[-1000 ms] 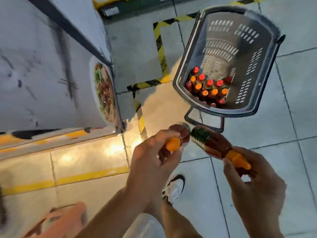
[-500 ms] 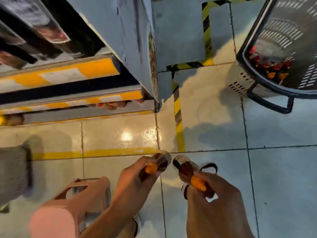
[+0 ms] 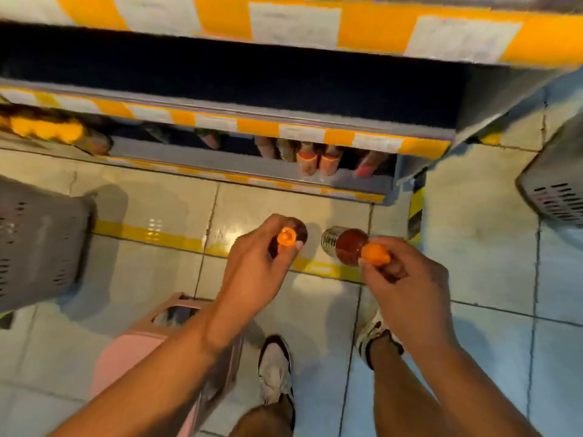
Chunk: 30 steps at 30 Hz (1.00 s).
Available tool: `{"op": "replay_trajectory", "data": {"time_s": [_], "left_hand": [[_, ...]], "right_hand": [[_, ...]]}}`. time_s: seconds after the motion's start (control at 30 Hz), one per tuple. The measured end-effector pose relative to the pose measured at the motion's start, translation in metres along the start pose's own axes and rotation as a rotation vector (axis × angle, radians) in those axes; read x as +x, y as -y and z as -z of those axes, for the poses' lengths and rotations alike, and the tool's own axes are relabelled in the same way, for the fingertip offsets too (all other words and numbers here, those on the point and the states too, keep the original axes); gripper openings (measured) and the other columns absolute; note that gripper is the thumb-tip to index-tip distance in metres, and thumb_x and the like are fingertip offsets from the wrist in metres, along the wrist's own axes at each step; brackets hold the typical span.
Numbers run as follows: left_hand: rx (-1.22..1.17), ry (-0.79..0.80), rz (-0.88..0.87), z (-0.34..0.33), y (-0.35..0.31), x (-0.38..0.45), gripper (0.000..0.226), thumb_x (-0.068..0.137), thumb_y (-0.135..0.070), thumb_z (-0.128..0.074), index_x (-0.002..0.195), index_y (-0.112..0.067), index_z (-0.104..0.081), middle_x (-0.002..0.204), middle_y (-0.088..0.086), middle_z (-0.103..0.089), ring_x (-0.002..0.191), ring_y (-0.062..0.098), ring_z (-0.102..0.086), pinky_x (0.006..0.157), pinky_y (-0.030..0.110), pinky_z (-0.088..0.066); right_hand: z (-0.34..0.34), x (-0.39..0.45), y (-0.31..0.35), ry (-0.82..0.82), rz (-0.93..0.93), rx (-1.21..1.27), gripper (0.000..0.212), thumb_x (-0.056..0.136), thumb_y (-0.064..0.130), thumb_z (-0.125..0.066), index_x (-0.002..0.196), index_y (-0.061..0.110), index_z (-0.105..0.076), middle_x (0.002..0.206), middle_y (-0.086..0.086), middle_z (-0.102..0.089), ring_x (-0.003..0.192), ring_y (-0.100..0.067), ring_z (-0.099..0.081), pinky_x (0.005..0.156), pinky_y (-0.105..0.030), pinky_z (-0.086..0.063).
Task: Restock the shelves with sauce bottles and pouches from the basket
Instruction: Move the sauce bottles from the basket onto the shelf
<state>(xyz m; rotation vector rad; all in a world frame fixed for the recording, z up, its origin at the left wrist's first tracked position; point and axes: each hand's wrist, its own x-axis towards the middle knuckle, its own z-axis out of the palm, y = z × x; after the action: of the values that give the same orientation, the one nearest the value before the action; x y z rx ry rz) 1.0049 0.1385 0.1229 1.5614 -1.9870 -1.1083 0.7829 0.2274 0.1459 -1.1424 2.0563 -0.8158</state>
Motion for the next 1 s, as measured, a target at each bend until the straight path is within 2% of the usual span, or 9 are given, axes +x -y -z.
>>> {"op": "replay_trajectory", "data": {"time_s": [0.1,0.17,0.3,0.4,0.5,0.6,0.7,0.87,1.0], "left_hand": [[-0.082,-0.095,0.063,0.007,0.045,0.008,0.015,0.096,-0.032,-0.07,0.107,-0.037,-0.061,0.081,-0.014,-0.067,0.077,0.004,-0.064,0.06,0.019,-0.046],[-0.105,-0.15,0.117,0.006,0.072,0.018,0.016,0.092,-0.034,-0.07,0.104,-0.04,-0.061,0.086,-0.018,-0.069,0.079,0.003,-0.065,0.064,0.024,-0.051],[-0.075,-0.25,0.206,-0.009,0.119,0.046,0.019,0.089,-0.033,-0.07,0.096,-0.045,-0.058,0.09,-0.034,-0.066,0.081,-0.007,-0.063,0.063,0.011,-0.048],[-0.095,-0.304,0.248,-0.019,0.149,0.074,0.014,0.093,-0.033,-0.069,0.101,-0.039,-0.059,0.085,-0.017,-0.07,0.075,0.006,-0.068,0.069,0.036,-0.06],[-0.089,-0.311,0.196,-0.028,0.17,0.104,0.01,0.096,-0.036,-0.065,0.104,-0.036,-0.058,0.089,-0.013,-0.07,0.079,0.012,-0.069,0.069,0.045,-0.062],[-0.058,-0.338,0.147,-0.03,0.186,0.134,0.011,0.096,-0.036,-0.066,0.104,-0.034,-0.059,0.086,-0.011,-0.069,0.077,0.012,-0.068,0.07,0.044,-0.061],[0.009,-0.352,0.118,-0.03,0.198,0.165,0.013,0.095,-0.036,-0.071,0.103,-0.034,-0.06,0.082,-0.015,-0.067,0.075,0.005,-0.066,0.068,0.035,-0.057],[0.056,-0.377,0.095,-0.039,0.213,0.202,0.012,0.093,-0.033,-0.072,0.097,-0.029,-0.062,0.083,-0.011,-0.067,0.078,0.011,-0.065,0.071,0.036,-0.055],[0.073,-0.368,0.067,-0.037,0.212,0.217,0.012,0.093,-0.034,-0.073,0.094,-0.029,-0.062,0.08,-0.011,-0.066,0.076,0.008,-0.063,0.069,0.037,-0.055]], "right_hand": [[-0.045,0.028,0.011,0.016,0.051,-0.001,0.021,0.083,0.04,-0.072,0.102,0.048,-0.067,0.08,0.027,-0.07,0.074,0.005,-0.068,0.066,-0.023,-0.054],[-0.072,0.046,0.012,0.022,0.149,0.033,0.018,0.088,0.033,-0.074,0.104,0.04,-0.069,0.083,0.02,-0.073,0.078,0.001,-0.069,0.07,-0.026,-0.054],[-0.124,0.082,0.002,0.06,0.149,0.071,0.015,0.092,0.022,-0.075,0.103,0.031,-0.07,0.088,0.009,-0.075,0.085,-0.016,-0.071,0.08,-0.042,-0.058],[-0.155,0.113,-0.005,0.08,0.141,-0.01,0.019,0.09,0.026,-0.076,0.108,0.031,-0.071,0.094,0.011,-0.075,0.089,-0.013,-0.07,0.084,-0.038,-0.059],[-0.178,0.136,-0.016,0.032,0.2,-0.087,0.019,0.088,0.028,-0.077,0.106,0.03,-0.072,0.088,0.011,-0.072,0.083,-0.013,-0.066,0.074,-0.031,-0.054],[-0.197,0.159,-0.023,0.005,0.217,-0.148,0.013,0.085,0.031,-0.077,0.095,0.024,-0.071,0.079,0.008,-0.07,0.076,-0.019,-0.063,0.068,-0.034,-0.055],[-0.215,0.196,-0.019,0.028,0.263,-0.24,0.011,0.083,0.026,-0.065,0.081,0.019,-0.072,0.074,0.001,-0.07,0.073,-0.021,-0.063,0.067,-0.04,-0.055],[-0.239,0.222,-0.028,0.018,0.275,-0.261,0.003,0.087,0.024,-0.069,0.086,0.024,-0.072,0.08,0.002,-0.07,0.076,-0.021,-0.065,0.068,-0.038,-0.058],[-0.248,0.223,-0.033,-0.015,0.289,-0.241,0.004,0.09,0.024,-0.069,0.088,0.026,-0.071,0.08,0.004,-0.069,0.075,-0.018,-0.064,0.066,-0.037,-0.057]]}}
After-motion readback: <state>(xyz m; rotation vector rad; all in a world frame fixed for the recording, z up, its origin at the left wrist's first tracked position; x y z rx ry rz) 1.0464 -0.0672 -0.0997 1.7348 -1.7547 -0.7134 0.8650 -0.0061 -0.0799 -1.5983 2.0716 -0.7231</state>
